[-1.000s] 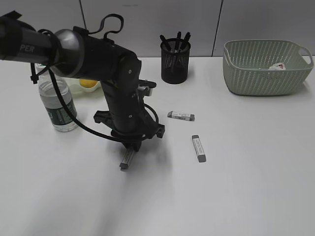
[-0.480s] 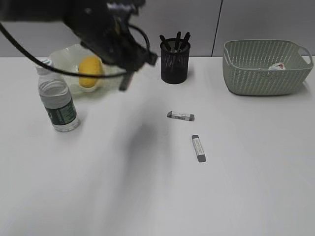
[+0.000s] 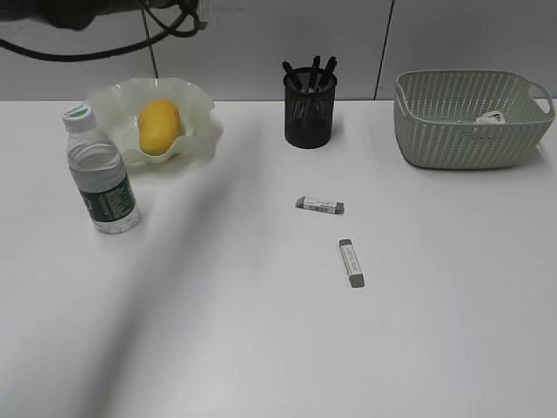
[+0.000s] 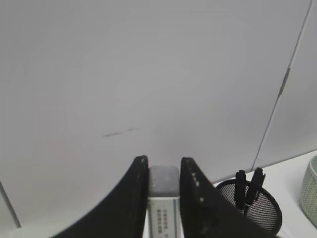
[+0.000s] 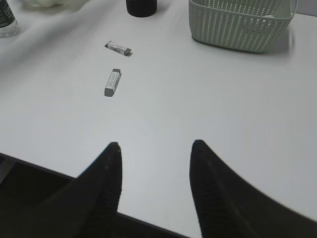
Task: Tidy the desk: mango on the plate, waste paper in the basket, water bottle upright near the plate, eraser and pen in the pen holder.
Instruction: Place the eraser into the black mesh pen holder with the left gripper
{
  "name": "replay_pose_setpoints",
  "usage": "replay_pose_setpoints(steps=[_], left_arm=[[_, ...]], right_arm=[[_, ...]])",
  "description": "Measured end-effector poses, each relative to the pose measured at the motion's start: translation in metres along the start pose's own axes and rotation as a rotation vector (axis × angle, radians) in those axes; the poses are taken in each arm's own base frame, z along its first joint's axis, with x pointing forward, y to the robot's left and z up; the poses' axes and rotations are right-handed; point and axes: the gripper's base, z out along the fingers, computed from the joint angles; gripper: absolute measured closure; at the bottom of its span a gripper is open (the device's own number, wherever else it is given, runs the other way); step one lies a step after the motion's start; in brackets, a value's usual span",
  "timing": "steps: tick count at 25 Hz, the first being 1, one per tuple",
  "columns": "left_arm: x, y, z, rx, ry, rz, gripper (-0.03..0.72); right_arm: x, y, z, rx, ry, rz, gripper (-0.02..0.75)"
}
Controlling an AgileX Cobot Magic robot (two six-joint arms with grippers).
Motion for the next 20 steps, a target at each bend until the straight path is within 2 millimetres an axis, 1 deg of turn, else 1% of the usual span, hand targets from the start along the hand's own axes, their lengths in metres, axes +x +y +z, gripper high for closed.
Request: replay_pose_setpoints(steps=[3, 6, 8, 10, 11, 12, 13, 15, 17, 20], left_arm=[[0.014, 0.006, 0.01, -0.005, 0.027, -0.067, 0.547], [0.016, 0.013, 0.012, 0.006, 0.025, -0.133, 0.547], [0.011, 0.015, 0.012, 0.075, -0.027, -0.177, 0.547], [0.001, 0.018, 0.009, 0.269, -0.118, -0.195, 0.548], [-0.005, 0.014, 0.007, 0.395, -0.13, -0.185, 0.548], [-0.008, 0.015, 0.006, 0.437, -0.108, -0.143, 0.548], [-0.011, 0.015, 0.006, 0.452, -0.067, -0.049, 0.548], [-0.012, 0.015, 0.008, 0.436, -0.015, 0.082, 0.548], [-0.012, 0.013, 0.013, 0.459, 0.003, 0.168, 0.548], [-0.002, 0.009, 0.027, 0.546, 0.006, 0.164, 0.548]], right_arm=[[0.0, 0.0, 0.0, 0.002, 0.0, 0.006, 0.374], [0.0, -0.002, 0.0, 0.023, 0.0, 0.02, 0.374], [0.0, -0.003, 0.0, 0.03, 0.0, 0.022, 0.375], [0.0, -0.003, 0.0, 0.031, 0.0, 0.024, 0.375], [0.0, -0.003, 0.0, 0.037, 0.0, 0.021, 0.375], [0.0, -0.003, 0.0, 0.037, 0.0, 0.021, 0.375], [0.0, -0.003, 0.0, 0.037, 0.0, 0.022, 0.375], [0.0, -0.003, 0.0, 0.037, 0.0, 0.022, 0.375], [0.0, -0.003, 0.0, 0.037, 0.0, 0.022, 0.375], [0.0, -0.003, 0.0, 0.037, 0.0, 0.023, 0.375]])
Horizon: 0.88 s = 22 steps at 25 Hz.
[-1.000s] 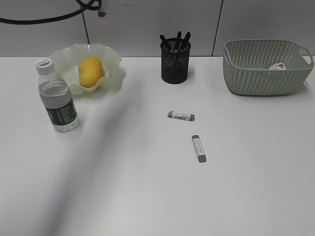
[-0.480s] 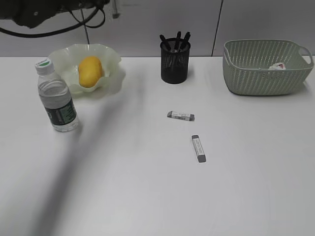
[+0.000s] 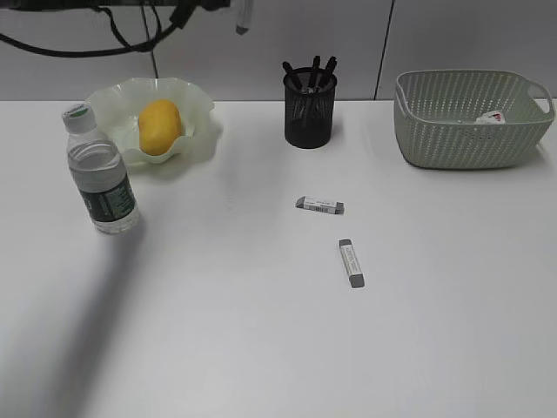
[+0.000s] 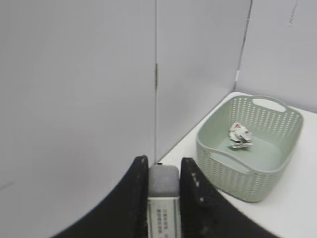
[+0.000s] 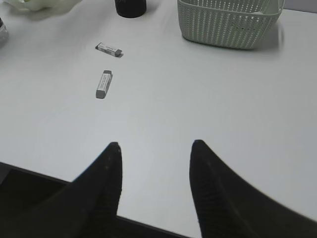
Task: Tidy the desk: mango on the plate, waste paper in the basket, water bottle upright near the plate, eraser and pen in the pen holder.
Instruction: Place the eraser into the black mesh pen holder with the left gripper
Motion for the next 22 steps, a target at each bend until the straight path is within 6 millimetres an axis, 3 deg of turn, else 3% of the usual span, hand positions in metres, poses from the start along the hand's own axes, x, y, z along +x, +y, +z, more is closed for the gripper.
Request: replay_pose_setpoints(steps=[5, 14, 22], left_arm=[[0.026, 0.009, 0.027, 0.09, -0.012, -0.042, 0.548], [0.017, 0.012, 0.051, 0.045, -0.106, -0.084, 0.548], [0.04, 0.033, 0.062, 0.039, -0.125, -0.124, 0.548]], right_arm=[[0.0, 0.0, 0.0, 0.0, 0.0, 0.0, 0.375], [0.0, 0.0, 0.0, 0.0, 0.0, 0.0, 0.375], [0.0, 0.0, 0.0, 0.0, 0.001, 0.011, 0.375]])
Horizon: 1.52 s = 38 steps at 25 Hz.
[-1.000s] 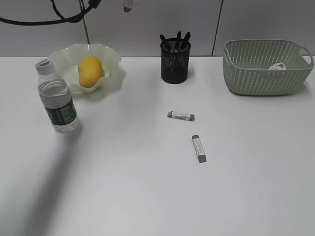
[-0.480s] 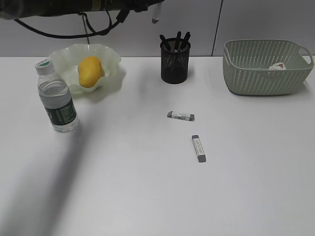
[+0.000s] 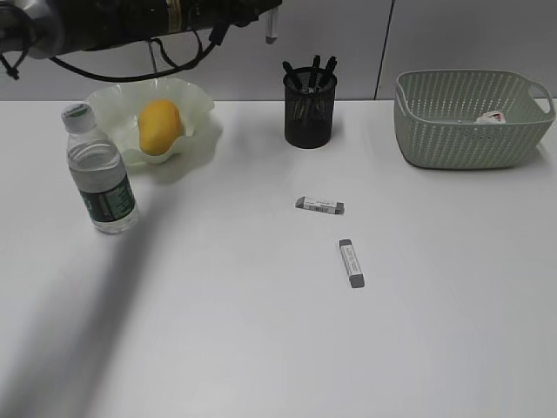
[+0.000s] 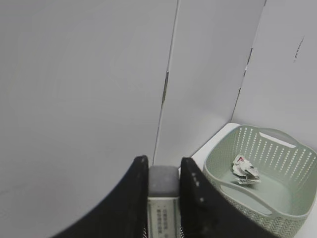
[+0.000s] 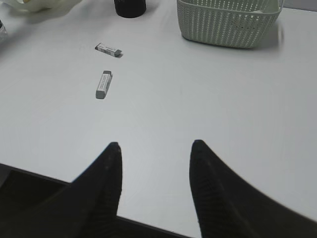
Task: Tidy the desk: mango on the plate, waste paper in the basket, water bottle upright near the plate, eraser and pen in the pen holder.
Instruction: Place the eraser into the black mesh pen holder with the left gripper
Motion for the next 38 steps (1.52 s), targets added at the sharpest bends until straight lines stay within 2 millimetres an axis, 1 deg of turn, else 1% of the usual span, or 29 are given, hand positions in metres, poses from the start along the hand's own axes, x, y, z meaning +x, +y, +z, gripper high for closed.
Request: replay_pose_setpoints(steps=[7, 11, 21, 28, 33, 38], left_arm=[[-0.002, -0.011, 0.011, 0.035, -0.037, -0.028, 0.548], [0.006, -0.016, 0.02, 0.017, -0.044, -0.07, 0.548], [0.006, -0.016, 0.021, 0.016, -0.053, -0.077, 0.548], [0.006, -0.004, 0.014, -0.015, -0.056, -0.076, 0.548], [0.006, -0.001, 0.011, -0.028, -0.048, -0.067, 0.548], [0.009, 0.02, 0.002, -0.059, -0.054, -0.046, 0.548]], right_arm=[[0.001, 0.0, 0.001, 0.0, 0.006, 0.012, 0.375], [0.001, 0.0, 0.001, 0.0, 0.006, 0.014, 0.375], [0.001, 0.0, 0.001, 0.0, 0.006, 0.015, 0.375], [0.001, 0.0, 0.001, 0.0, 0.006, 0.015, 0.375], [0.001, 0.0, 0.001, 0.0, 0.006, 0.015, 0.375], [0.001, 0.0, 0.001, 0.0, 0.006, 0.015, 0.375]])
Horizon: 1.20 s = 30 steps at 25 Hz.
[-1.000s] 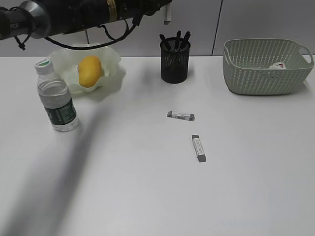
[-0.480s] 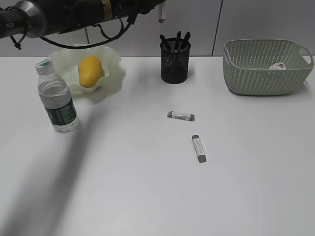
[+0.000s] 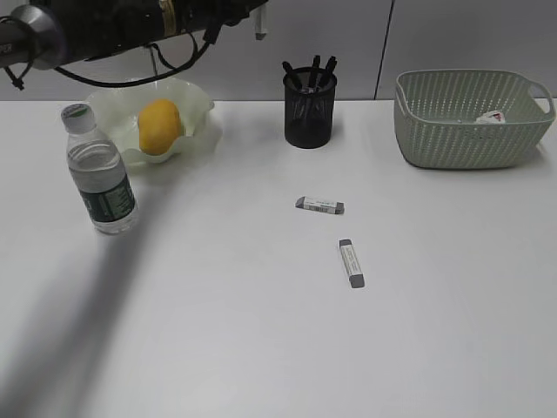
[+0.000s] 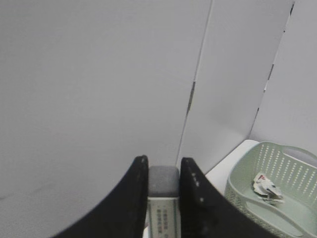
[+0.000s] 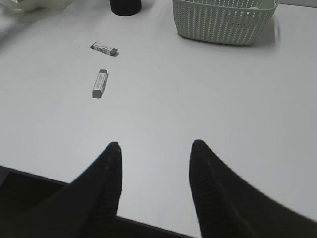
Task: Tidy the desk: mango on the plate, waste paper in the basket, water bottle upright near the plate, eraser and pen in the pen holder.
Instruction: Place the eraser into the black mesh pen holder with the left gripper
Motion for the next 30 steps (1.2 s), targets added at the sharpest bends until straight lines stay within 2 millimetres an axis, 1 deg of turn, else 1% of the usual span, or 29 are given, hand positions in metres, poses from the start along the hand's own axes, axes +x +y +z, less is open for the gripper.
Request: replay_pose_setpoints(steps=[2, 5, 6, 8, 12, 14, 16, 18, 23, 25, 30], left_arm=[[0.004, 0.011, 0.0, -0.012, -0.01, 0.002, 0.548], [0.008, 0.019, 0.006, -0.011, -0.036, 0.022, 0.548], [0.012, 0.021, 0.008, -0.009, -0.04, 0.026, 0.548], [0.013, 0.022, 0.014, 0.002, -0.063, 0.042, 0.548], [0.022, 0.029, 0.019, 0.009, -0.108, 0.017, 0.548], [0.033, 0.03, 0.021, 0.029, -0.118, -0.01, 0.548], [0.038, 0.031, 0.022, 0.047, -0.124, -0.045, 0.548], [0.037, 0.028, 0.021, 0.077, -0.142, -0.101, 0.548], [0.033, 0.023, 0.016, 0.197, -0.158, -0.137, 0.548], [0.034, 0.021, 0.014, 0.241, -0.134, -0.153, 0.548], [0.043, 0.016, 0.016, 0.261, -0.023, -0.069, 0.548]], right_arm=[[0.0, 0.0, 0.0, 0.0, 0.0, 0.0, 0.375], [0.0, 0.0, 0.0, 0.0, 0.0, 0.0, 0.375], [0.0, 0.0, 0.0, 0.0, 0.0, 0.0, 0.375], [0.0, 0.0, 0.0, 0.0, 0.0, 0.0, 0.375], [0.0, 0.0, 0.0, 0.0, 0.0, 0.0, 0.375], [0.0, 0.0, 0.0, 0.0, 0.0, 0.0, 0.375], [0.0, 0.0, 0.0, 0.0, 0.0, 0.0, 0.375], [0.0, 0.0, 0.0, 0.0, 0.0, 0.0, 0.375], [0.0, 0.0, 0.0, 0.0, 0.0, 0.0, 0.375], [0.0, 0.0, 0.0, 0.0, 0.0, 0.0, 0.375], [0.0, 0.0, 0.0, 0.0, 0.0, 0.0, 0.376]])
